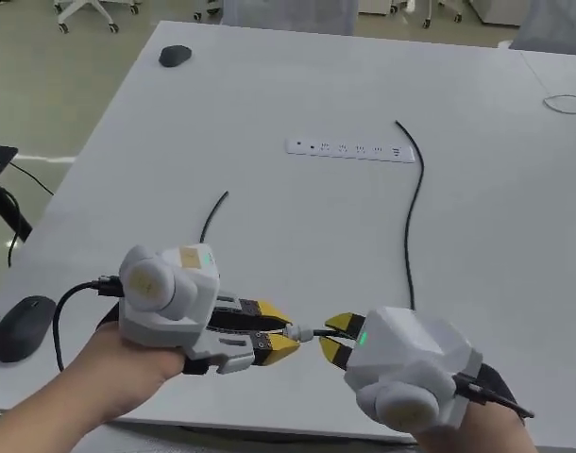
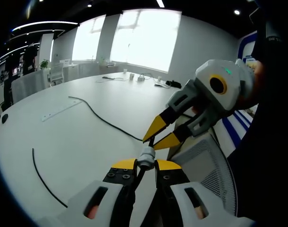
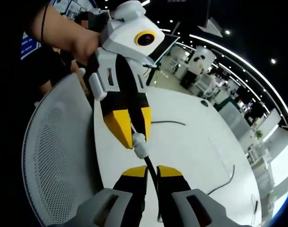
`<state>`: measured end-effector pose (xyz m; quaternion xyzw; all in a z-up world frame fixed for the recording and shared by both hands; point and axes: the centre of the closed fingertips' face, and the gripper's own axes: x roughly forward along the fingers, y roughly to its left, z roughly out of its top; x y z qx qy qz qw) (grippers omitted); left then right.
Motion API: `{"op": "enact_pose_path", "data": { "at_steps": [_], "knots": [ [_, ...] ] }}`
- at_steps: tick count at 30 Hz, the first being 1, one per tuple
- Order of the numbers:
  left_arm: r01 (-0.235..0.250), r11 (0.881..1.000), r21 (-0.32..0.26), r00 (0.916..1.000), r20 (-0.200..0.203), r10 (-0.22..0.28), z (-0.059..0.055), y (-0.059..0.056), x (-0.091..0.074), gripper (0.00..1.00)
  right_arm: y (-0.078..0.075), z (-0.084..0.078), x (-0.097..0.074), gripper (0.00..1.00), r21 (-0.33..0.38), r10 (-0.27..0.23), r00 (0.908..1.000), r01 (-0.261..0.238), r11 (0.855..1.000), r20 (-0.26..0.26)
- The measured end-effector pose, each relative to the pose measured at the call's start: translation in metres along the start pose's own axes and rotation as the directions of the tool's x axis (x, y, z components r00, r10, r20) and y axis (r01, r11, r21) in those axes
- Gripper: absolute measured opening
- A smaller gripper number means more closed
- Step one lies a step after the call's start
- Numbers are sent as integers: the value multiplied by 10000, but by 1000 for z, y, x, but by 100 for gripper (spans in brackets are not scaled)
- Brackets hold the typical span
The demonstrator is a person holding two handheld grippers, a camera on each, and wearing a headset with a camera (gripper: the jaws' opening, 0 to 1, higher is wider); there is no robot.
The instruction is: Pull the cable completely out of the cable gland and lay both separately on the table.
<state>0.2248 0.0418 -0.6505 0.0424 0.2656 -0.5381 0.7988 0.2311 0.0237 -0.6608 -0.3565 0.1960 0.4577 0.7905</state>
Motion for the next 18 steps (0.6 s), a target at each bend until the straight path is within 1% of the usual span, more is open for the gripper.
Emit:
{"op": "enact_pose_path", "data": {
  "at_steps": [3, 6, 8, 11, 13, 14, 18],
  "knots": [
    [-11, 10000, 24, 10000, -33, 11, -1, -1, 0, 15, 2, 1, 1, 3, -89, 42, 10000, -42, 10000, 0],
    [-54, 10000, -24, 10000, -14, 54, -1, -1, 0, 15, 1, 1, 1, 3, -159, -25, 10000, 25, 9999, -4],
    [-27, 10000, -35, 10000, 50, 27, 0, -1, -1, 15, 2, 4, 2, 2, -26, 22, 9999, -22, 10000, 148],
    [-10, 10000, -8, 10000, 35, 10, 0, -1, 0, 15, 2, 2, 2, 1, 94, -42, 9999, 41, 9999, 119],
    [-13, 10000, -27, 10000, 92, 13, 1, -1, 0, 15, -2, 3, -1, 1, 368, -278, 9995, 273, 9990, 144],
    [-13, 10000, -58, 9999, 162, 14, 2, -1, -1, 15, -2, 3, -1, 1, 382, -264, 9996, 258, 9989, 143],
    [-42, 10000, -69, 9999, 166, 44, 2, -1, -1, 15, -3, -2, 0, 1, 735, -267, 9996, 263, 9970, 37]
  ]
}}
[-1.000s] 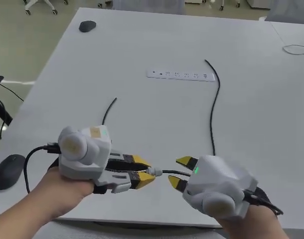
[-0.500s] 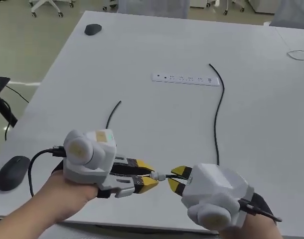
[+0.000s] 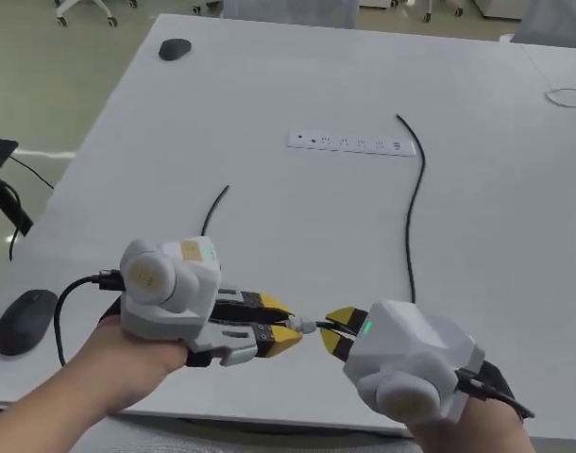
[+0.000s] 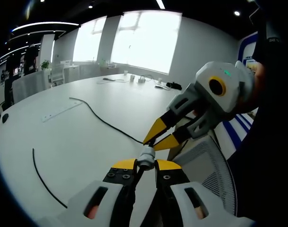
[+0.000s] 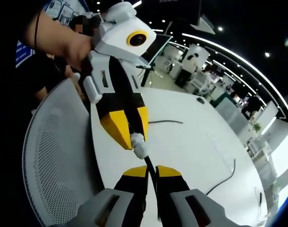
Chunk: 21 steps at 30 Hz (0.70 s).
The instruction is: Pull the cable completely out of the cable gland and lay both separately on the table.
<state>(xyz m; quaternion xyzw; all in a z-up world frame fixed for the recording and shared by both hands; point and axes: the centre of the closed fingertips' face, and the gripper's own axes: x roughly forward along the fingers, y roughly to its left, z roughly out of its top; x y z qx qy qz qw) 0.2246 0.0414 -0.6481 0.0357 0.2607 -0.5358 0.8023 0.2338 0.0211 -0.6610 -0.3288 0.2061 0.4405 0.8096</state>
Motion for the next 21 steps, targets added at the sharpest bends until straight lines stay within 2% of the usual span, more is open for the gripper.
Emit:
{"op": "enact_pose_path", "data": {
  "at_steps": [8, 12, 16, 21],
  "knots": [
    [-54, 10000, 40, 10000, 57, 53, 2, 2, 1, 15, -6, -8, 0, 0, 592, -44, 9999, 50, 9982, -116],
    [-73, 10000, 25, 9999, 96, 73, 3, 2, 0, 15, -8, -11, -1, 0, 671, -84, 9998, 95, 9977, -172],
    [-95, 9999, 41, 9999, 102, 94, 3, 2, 0, 15, -12, -19, 1, 0, 1117, -167, 9994, 201, 9935, -307],
    [-108, 9999, 66, 9999, 63, 107, 2, 3, -1, 15, -18, -30, 4, 0, 1870, -289, 9984, 373, 9817, -476]
  ]
}}
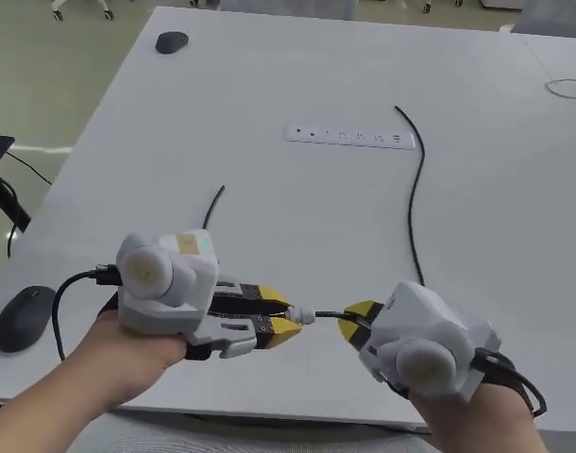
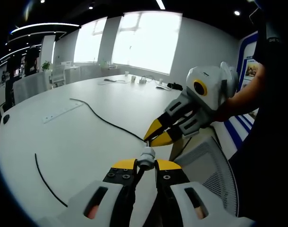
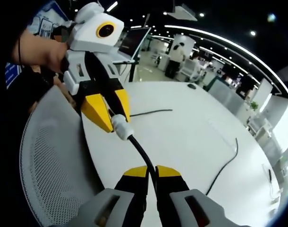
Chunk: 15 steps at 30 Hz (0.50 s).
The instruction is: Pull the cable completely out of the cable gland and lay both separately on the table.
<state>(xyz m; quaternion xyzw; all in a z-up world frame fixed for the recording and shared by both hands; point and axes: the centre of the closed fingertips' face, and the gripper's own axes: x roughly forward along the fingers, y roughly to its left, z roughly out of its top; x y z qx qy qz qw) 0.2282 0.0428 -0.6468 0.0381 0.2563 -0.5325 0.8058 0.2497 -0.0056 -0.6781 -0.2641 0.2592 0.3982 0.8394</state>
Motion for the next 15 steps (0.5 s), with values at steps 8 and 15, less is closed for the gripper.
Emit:
{"op": "enact_pose_path", "data": {
  "at_steps": [8, 15],
  "knots": [
    [13, 10000, 49, 10000, -10, -13, 0, 1, 1, 15, -12, -20, 2, 0, 1167, -196, 9989, 245, 9929, -430],
    [0, 9999, 111, 10000, -32, 1, 0, 2, 3, 15, -17, -42, 4, 0, 2610, -224, 9964, 432, 9644, -819]
  ]
}}
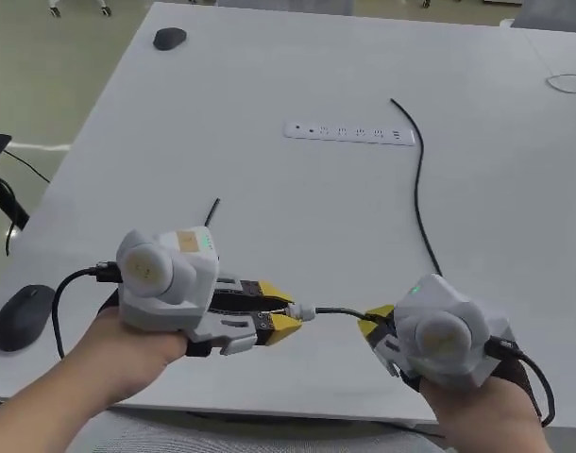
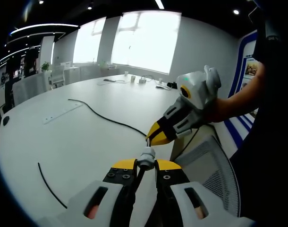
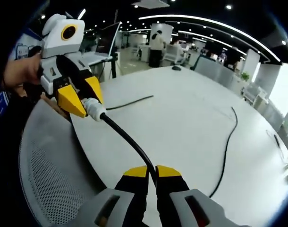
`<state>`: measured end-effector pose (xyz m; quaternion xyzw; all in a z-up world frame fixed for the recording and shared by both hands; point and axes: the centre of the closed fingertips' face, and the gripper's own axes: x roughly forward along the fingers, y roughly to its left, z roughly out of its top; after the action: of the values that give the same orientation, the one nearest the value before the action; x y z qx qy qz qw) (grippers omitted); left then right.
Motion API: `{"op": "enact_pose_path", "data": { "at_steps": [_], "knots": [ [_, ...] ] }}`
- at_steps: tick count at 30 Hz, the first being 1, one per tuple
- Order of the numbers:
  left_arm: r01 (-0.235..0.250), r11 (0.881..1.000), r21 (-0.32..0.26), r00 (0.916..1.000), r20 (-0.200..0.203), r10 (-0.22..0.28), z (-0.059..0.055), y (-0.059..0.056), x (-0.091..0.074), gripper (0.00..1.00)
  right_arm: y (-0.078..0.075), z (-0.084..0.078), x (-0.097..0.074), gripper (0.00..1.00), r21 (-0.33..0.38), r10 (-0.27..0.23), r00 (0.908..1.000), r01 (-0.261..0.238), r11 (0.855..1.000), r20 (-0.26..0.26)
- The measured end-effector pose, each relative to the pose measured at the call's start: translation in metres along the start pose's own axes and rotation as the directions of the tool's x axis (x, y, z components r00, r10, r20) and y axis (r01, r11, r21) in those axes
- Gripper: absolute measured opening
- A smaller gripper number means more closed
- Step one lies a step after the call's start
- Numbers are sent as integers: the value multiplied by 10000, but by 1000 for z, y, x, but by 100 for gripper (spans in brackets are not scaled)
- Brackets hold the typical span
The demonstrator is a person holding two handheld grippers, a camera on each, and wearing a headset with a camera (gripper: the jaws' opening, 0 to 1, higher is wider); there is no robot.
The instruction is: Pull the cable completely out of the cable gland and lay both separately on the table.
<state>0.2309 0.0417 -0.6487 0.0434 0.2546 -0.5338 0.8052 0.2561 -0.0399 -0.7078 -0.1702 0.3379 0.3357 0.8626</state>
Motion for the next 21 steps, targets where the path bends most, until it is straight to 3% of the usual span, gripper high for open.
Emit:
{"op": "enact_pose_path", "data": {
  "at_steps": [6, 8, 21],
  "knots": [
    [-34, 10000, 77, 10000, -13, 34, -2, 0, -1, 15, -7, -13, 3, 0, 798, -52, 9999, 61, 9968, -106],
    [-49, 9999, 107, 10000, -21, 50, -2, 0, -1, 15, -4, -17, 4, 0, 1388, 191, 9996, -160, 9902, -207],
    [-211, 9997, -98, 9998, 25, 212, -5, 4, -6, 15, 0, -8, 0, 1, 709, 226, 9997, -234, 9972, 108]
  ]
}}
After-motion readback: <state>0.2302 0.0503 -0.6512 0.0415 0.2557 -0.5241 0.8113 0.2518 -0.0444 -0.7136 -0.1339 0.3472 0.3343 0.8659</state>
